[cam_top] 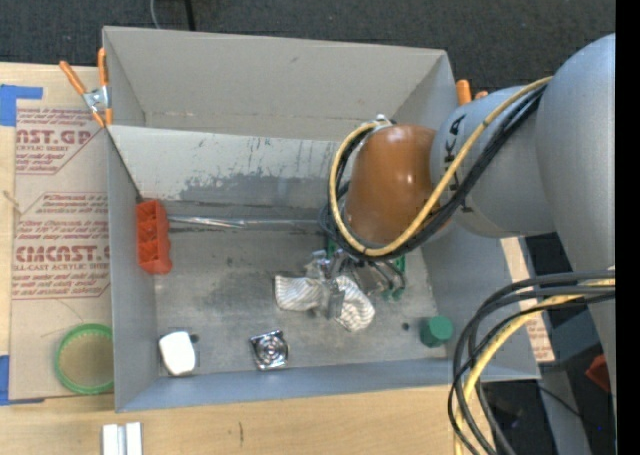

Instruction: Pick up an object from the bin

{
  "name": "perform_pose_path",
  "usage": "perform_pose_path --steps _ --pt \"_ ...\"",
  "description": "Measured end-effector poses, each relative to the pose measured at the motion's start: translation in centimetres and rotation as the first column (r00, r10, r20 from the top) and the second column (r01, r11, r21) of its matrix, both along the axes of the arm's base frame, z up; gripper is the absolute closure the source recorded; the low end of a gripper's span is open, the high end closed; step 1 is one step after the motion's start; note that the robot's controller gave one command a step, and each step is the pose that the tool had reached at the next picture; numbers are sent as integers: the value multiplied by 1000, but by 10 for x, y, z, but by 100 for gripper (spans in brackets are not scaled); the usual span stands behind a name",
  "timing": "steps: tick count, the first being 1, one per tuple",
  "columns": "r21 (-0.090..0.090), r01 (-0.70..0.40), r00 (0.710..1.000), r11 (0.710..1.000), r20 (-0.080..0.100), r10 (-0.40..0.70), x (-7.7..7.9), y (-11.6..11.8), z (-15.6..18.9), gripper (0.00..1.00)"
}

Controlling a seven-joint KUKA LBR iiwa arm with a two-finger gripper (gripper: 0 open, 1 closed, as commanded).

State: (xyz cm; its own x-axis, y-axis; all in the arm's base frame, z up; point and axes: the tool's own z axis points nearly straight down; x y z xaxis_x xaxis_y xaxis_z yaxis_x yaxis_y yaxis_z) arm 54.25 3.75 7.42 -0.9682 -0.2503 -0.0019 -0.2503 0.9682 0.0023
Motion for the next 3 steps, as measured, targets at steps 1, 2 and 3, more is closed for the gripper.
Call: perform_pose_path --steps 1,2,3 --pt "1 -281 960 960 1 281 28 15 -4 100" --pt "1 -281 960 960 1 281 28 15 -4 100" --pt "-1 -259 966 966 11 259 23 -2 133 100"
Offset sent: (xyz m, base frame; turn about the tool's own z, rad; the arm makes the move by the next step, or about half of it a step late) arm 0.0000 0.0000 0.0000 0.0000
